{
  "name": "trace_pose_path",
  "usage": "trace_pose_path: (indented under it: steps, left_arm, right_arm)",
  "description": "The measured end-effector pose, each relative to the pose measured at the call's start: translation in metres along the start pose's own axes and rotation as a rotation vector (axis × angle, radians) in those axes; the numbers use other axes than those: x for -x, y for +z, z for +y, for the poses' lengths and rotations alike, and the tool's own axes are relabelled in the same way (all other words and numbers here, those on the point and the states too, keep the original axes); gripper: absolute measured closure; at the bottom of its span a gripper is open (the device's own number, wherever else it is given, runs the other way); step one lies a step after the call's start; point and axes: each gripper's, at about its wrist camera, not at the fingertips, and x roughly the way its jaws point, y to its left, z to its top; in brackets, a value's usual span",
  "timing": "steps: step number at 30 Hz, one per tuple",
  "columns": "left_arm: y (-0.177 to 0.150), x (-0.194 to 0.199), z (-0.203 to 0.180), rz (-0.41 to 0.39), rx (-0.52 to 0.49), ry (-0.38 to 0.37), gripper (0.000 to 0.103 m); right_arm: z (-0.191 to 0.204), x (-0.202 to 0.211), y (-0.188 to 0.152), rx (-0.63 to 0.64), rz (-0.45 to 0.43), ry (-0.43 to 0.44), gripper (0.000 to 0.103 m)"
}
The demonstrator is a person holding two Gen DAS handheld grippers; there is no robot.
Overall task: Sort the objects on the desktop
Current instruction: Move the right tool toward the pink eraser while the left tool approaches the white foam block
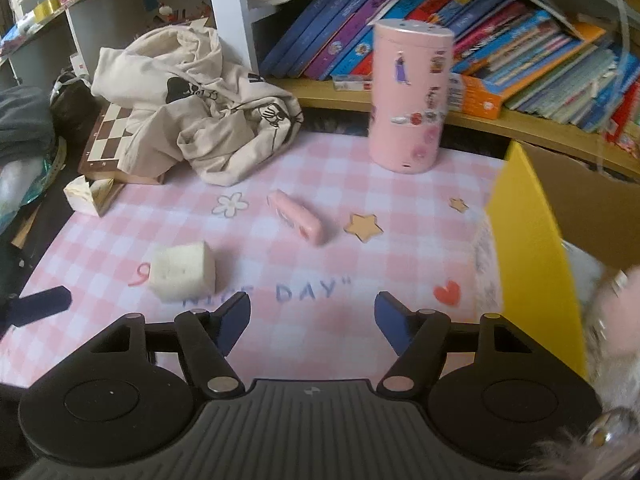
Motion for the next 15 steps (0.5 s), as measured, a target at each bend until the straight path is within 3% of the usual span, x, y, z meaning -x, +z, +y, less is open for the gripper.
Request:
trace_pose_path:
  steps: [15]
  left_arm:
    - [0.018, -0.073, 0.000, 0.057, 0.019, 0.042, 0.013]
  right_arm:
    - [0.014, -0.095, 0.055, 0.076, 0.122, 0.023, 0.049]
